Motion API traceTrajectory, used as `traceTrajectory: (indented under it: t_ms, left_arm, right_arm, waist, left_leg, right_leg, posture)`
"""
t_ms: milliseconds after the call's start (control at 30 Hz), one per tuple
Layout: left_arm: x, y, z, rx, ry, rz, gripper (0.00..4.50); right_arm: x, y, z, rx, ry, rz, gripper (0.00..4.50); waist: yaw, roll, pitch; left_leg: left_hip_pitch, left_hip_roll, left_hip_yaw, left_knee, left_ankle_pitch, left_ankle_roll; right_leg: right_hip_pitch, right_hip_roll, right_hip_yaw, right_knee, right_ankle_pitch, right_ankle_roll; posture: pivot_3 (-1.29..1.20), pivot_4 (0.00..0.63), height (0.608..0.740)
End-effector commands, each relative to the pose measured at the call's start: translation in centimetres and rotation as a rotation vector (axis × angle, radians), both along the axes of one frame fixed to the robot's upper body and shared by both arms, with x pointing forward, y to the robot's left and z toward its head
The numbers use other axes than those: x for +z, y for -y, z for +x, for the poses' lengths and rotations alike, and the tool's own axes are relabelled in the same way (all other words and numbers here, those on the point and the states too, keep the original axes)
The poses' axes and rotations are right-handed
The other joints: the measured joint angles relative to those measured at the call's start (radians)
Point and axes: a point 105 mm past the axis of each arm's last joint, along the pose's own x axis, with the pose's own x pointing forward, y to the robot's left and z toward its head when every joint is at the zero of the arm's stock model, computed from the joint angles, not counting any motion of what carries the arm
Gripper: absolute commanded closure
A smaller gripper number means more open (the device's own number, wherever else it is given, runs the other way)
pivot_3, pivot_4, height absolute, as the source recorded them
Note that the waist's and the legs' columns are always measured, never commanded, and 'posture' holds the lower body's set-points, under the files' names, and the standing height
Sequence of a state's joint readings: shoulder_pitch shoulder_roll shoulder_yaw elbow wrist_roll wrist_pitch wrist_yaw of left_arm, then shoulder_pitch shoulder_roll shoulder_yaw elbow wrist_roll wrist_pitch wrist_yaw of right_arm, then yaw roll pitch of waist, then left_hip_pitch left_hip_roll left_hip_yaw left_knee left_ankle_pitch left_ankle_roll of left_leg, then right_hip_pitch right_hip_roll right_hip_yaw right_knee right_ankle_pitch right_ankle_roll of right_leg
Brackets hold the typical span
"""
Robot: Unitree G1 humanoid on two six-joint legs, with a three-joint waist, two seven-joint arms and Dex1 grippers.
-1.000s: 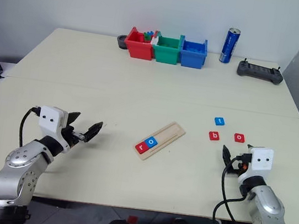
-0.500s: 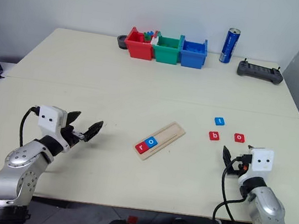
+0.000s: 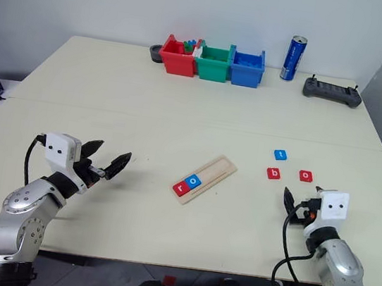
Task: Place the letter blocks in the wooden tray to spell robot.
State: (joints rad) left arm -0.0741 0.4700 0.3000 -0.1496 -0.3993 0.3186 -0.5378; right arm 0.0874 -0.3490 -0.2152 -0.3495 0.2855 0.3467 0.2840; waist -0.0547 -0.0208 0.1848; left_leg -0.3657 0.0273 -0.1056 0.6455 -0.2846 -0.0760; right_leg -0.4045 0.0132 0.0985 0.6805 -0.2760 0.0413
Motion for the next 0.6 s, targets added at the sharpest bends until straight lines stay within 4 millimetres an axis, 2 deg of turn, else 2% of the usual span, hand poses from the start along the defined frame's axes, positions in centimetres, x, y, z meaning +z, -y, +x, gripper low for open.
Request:
traceTrajectory:
  t_ms: [33,133,233,300,433,600]
  left_arm:
    - [1.3,1.1,-0.4,-0.093,0.039,-0.011,0.00]
    - [1.2,2.6,-0.9,-0.203,0.004,-0.020,0.00]
    - [0.4,5.4,-1.7,-0.387,-0.087,-0.007,0.00]
    - [-0.1,6.9,-2.0,-0.462,-0.127,0.027,0.00]
    - [-0.6,8.6,-1.6,-0.514,-0.170,0.072,0.00]
    - [-1.7,10.5,-1.2,-0.539,-0.207,0.121,0.00]
  right_arm:
    - [1.4,-0.5,-0.2,0.055,0.060,-0.027,0.01]
    - [1.6,-2.5,-1.0,0.215,0.043,-0.044,0.01]
    - [1.9,-6.3,-3.3,0.512,-0.041,-0.001,0.01]
    - [2.4,-7.9,-4.8,0.655,-0.081,-0.011,0.01]
    - [3.0,-9.2,-6.3,0.794,-0.125,-0.047,0.01]
    - [3.3,-9.6,-6.7,0.826,-0.134,-0.053,0.01]
  waist:
    - [0.000,0.000,0.000]
    - [-0.001,0.000,0.000]
    - [-0.002,0.000,0.000]
    - [-0.001,0.000,0.000]
    - [0.000,0.000,0.001]
    - [0.001,0.000,0.000]
  left_leg:
    - [0.000,0.000,0.000,0.000,0.000,0.000]
    - [0.000,0.000,0.000,0.000,0.000,0.000]
    - [0.000,0.000,0.000,0.000,0.000,0.000]
    - [0.000,0.000,0.000,0.000,0.000,0.000]
    - [0.000,0.000,-0.001,0.001,0.000,0.000]
    - [0.000,0.000,-0.001,0.001,0.000,0.000]
  right_leg:
    - [0.000,0.000,0.000,0.000,0.000,0.000]
    - [0.000,0.000,0.000,0.000,0.000,0.000]
    - [0.000,0.000,0.000,0.000,-0.001,0.001]
    - [0.000,0.000,0.000,0.000,-0.001,0.002]
    - [0.001,0.001,-0.001,0.000,-0.002,0.004]
    - [0.001,0.001,0.000,0.000,-0.002,0.004]
  posture:
    - [0.00,0.150,0.740]
    - [0.00,0.150,0.740]
    - [0.00,0.150,0.740]
    - [0.00,0.150,0.740]
    - [0.00,0.150,0.740]
    - [0.00,0.150,0.740]
